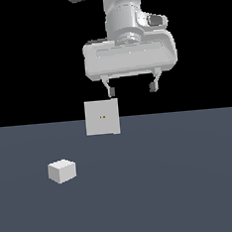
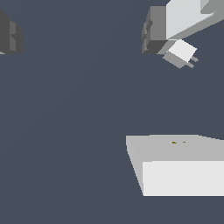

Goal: Plug the charger into the wall socket.

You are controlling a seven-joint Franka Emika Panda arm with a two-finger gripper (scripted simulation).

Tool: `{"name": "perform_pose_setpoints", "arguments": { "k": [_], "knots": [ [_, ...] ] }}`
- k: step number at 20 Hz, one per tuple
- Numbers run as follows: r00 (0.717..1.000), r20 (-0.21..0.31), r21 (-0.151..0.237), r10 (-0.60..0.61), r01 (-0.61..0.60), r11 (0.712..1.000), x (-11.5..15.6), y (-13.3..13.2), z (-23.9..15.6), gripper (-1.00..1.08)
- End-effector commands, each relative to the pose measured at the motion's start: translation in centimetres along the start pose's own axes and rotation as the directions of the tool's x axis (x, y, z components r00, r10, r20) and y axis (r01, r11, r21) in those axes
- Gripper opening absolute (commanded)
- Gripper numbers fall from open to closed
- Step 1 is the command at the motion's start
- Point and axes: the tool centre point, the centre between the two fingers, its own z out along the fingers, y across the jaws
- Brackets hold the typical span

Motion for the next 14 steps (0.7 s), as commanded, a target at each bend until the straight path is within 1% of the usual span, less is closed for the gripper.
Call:
{"name": "perform_pose_setpoints", "arguments": {
  "k": [1,7,14],
  "knots": [
    [1.0,0.0,0.0,0.0,0.0,1.0,0.0,0.0,0.0,1.0],
    [1.0,-0.01,0.004,-0.029,0.029,1.0,0.0,-0.5,0.3,1.0],
    [0.99,-0.046,0.014,-0.136,0.136,0.991,-0.2,-2.3,1.3,1.0]
  ]
}}
